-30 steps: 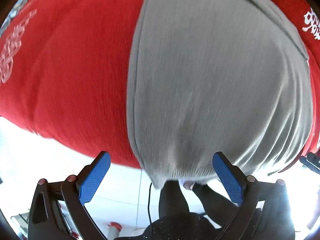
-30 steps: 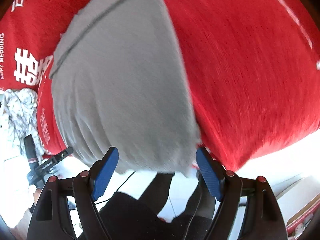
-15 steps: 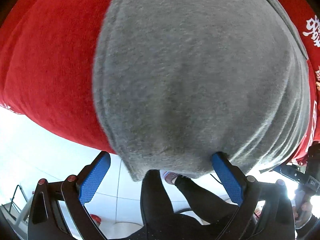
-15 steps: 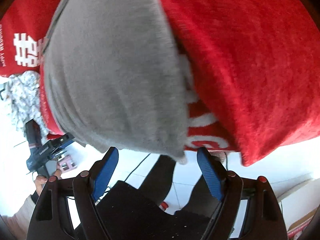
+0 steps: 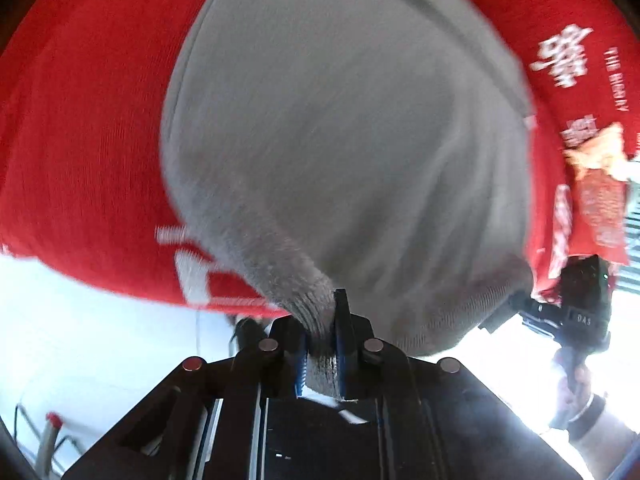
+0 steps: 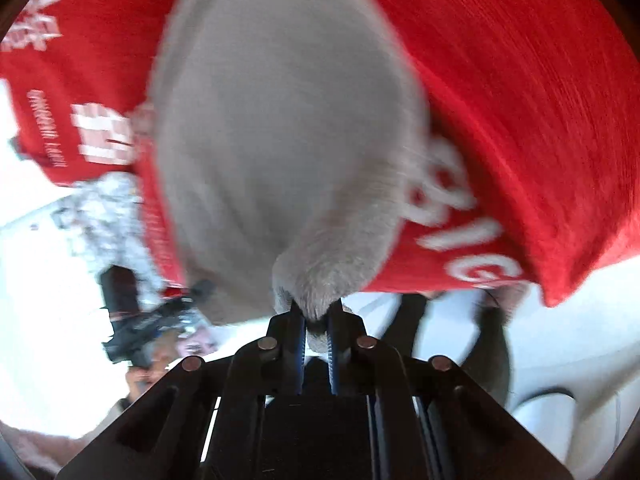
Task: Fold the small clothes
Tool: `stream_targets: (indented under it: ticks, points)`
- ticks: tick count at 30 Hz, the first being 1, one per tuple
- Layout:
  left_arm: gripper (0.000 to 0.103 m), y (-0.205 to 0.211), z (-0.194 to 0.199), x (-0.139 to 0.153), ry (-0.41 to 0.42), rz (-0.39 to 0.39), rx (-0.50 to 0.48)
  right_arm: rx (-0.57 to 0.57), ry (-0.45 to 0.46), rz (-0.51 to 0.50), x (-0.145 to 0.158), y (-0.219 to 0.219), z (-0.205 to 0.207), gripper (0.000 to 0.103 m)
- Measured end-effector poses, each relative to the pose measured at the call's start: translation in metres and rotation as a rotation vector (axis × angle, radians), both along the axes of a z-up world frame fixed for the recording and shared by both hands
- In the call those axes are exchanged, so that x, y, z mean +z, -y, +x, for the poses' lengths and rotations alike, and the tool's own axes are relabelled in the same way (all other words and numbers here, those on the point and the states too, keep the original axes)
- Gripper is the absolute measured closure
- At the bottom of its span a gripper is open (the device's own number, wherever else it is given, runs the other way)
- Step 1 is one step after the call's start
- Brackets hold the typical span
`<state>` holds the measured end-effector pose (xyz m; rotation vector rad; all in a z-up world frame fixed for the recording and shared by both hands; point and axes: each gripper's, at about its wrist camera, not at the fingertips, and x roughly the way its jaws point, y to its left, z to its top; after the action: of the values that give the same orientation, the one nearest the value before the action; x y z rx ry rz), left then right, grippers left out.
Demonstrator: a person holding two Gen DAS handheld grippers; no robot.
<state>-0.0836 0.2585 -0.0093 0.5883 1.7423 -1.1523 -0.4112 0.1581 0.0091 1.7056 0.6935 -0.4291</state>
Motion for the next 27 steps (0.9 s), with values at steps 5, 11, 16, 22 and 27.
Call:
stream_targets:
  ticks: [5,11,16,22,27]
  points:
    - [0.091,0.052,0.028,0.033,-0.015,-0.146,0.042,-0.12,0.113,-0.1,0.042,0.055,0.016,0.093]
    - [0.091,0.138,0.072,0.036,0.098,-0.219,0.067,-0.254,0.071,-0.131,0.03,0.131,0.024,0.093]
    - [0.089,0.171,0.094,0.032,0.136,-0.164,0.007,-0.3,-0.031,-0.111,0.013,0.165,0.035,0.093]
    - [0.041,0.16,0.095,0.045,0.169,-0.163,-0.065,-0.295,-0.097,-0.116,0.017,0.17,0.045,0.084]
    - [0.008,0.153,0.107,0.074,0.294,-0.234,-0.103,-0.38,-0.112,-0.119,0.021,0.171,0.038,0.043]
